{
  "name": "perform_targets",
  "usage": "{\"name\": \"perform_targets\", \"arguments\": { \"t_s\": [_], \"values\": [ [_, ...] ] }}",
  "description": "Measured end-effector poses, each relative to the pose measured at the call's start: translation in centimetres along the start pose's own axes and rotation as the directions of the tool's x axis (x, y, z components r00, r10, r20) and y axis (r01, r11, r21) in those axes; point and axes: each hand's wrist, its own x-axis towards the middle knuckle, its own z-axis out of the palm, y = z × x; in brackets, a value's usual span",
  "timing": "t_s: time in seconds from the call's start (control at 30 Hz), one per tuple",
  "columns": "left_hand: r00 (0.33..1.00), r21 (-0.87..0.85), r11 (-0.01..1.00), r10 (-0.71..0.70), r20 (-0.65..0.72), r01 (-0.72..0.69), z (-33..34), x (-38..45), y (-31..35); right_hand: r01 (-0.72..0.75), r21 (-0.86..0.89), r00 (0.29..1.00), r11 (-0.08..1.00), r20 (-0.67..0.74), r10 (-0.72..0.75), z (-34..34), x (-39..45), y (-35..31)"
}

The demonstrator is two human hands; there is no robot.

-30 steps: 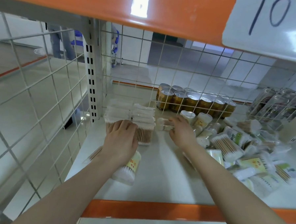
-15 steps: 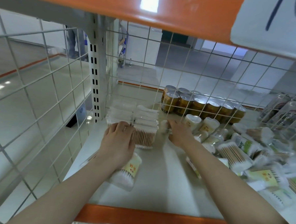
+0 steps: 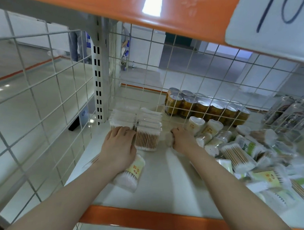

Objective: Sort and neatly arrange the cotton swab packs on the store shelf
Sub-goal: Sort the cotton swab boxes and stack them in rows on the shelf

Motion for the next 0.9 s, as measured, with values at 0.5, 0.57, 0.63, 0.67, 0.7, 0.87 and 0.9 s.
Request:
{"name": "perform_targets", "arguments": {
  "t_s": [0.5,0.57,0.63,0.67,0.7,0.87,0.9],
  "values": [
    [0.998,0.001,0.998,0.062,0.008,-0.062,-0.7,-3.4,1.2,0.106,0.072,0.994,0.992,0.005,-0.107,-0.2,-7.7,-0.7],
    [0.994,0.008,0.994,0.113,0.007,-0.113,-0.9,-3.8,1.2,0.103,0.086,0.995,0.991,-0.007,-0.103,-0.4,-8.6,-0.9],
    [0.989,0.013,0.989,0.146,0.009,-0.146,-1.0,-4.1,1.2,0.096,0.092,0.995,0.991,-0.013,-0.095,-0.6,-9.2,-1.0],
    [0.988,0.013,0.988,0.154,0.014,-0.154,-1.0,-4.3,1.3,0.092,0.093,0.996,0.991,-0.012,-0.091,-0.7,-9.6,-1.0],
    [0.987,0.015,0.987,0.159,0.019,-0.159,-0.9,-4.4,1.3,0.089,0.090,0.996,0.992,-0.010,-0.088,-0.8,-9.9,-1.1],
    [0.981,-0.007,0.984,0.178,0.075,-0.178,-0.4,-5.2,1.6,0.050,0.094,0.999,0.994,0.002,-0.050,-1.1,-11.2,-1.8],
    [0.981,-0.010,0.984,0.176,0.083,-0.176,-0.2,-5.4,1.5,0.042,0.103,0.999,0.994,0.003,-0.042,-1.1,-11.5,-2.1]
  ]
}}
